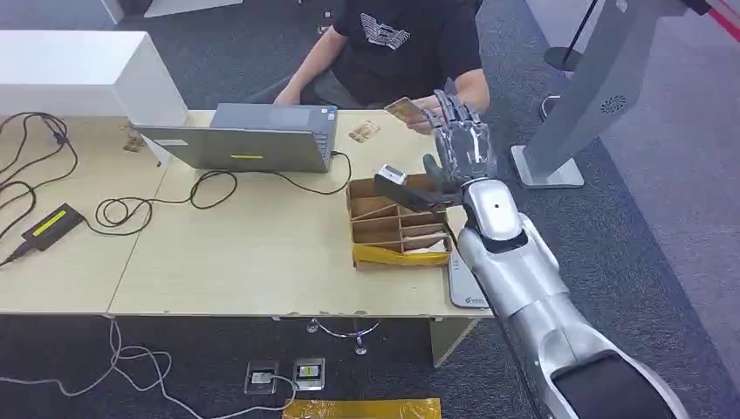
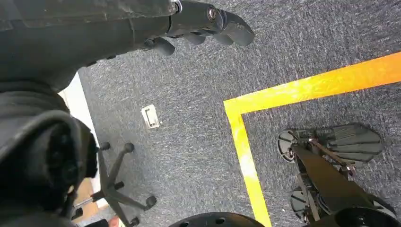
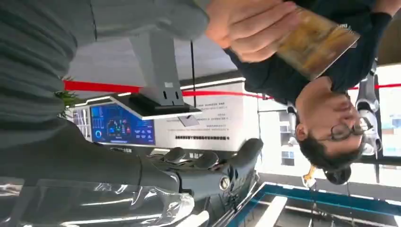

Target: Pass the card to the sensor for recognition and then transmit it.

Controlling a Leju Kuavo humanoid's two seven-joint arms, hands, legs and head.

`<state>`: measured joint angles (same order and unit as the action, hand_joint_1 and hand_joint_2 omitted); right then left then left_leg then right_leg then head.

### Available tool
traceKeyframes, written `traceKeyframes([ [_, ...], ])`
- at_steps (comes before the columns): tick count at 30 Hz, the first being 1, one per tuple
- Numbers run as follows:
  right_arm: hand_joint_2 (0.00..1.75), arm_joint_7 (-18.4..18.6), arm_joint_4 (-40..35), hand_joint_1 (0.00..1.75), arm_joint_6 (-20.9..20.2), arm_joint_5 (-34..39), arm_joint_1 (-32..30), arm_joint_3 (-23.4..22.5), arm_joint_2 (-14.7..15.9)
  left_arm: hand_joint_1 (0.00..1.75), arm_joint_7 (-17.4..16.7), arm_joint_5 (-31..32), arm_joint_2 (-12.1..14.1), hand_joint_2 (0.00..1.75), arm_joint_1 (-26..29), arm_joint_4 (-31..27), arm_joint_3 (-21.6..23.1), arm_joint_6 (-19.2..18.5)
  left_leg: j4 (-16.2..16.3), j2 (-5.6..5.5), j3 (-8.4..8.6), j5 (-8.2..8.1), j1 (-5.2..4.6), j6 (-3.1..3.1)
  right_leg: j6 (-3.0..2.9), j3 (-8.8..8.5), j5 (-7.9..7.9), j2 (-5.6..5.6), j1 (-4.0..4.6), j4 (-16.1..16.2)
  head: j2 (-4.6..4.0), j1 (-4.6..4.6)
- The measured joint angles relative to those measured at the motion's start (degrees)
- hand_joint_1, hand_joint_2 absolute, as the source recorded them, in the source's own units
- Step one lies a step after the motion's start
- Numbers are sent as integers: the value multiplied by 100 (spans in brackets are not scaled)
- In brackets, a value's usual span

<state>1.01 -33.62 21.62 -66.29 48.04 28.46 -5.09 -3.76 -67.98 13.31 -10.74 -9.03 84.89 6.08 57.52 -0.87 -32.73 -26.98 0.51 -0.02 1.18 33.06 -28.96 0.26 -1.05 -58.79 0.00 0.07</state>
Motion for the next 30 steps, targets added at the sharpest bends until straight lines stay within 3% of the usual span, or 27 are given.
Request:
traceKeyframes([
  [6, 175, -4, 122, 0, 277, -87, 1, -4, 24, 0, 0, -4, -9, 0, 0, -2, 0, 2, 0, 0, 1, 0, 0, 0, 0, 0, 0, 1, 0, 0, 0, 0],
  [16, 175, -153, 225, 0, 336, -11, 107, -35, 164, 0, -15, -61, -9, 0, 2, 0, 0, -2, 1, 0, 1, 0, 0, 0, 0, 1, 0, 1, 0, 0, 0, 0],
  [21, 175, -337, 234, 0, 196, 425, 243, -206, 381, 0, -31, -127, -9, 0, 6, 0, 0, 7, 2, 0, 2, 0, -1, 0, 0, 2, 1, 1, -1, 3, 0, 0],
  [27, 175, -529, 446, 0, 22, 1410, 411, -800, 1039, 0, 11, -210, 11, 0, 21, 0, 0, -9, 4, -13, -1, 0, -2, 1, 1, -5, 1, -16, -2, 10, 0, 2],
  [28, 0, -511, 494, 0, 17, 1515, 421, -929, 1168, 0, 13, -212, 24, 0, 28, 0, 0, -28, 4, -12, -2, 0, -3, 2, 2, -5, 1, -15, -3, 11, 0, 0],
  [30, 0, -540, 597, 0, -44, 1745, 437, -1133, 1362, 0, 15, -212, 42, 0, 29, 0, 2, -77, 5, -4, -1, -1, -5, 2, 3, -1, 3, -12, -6, 12, 0, 0],
])
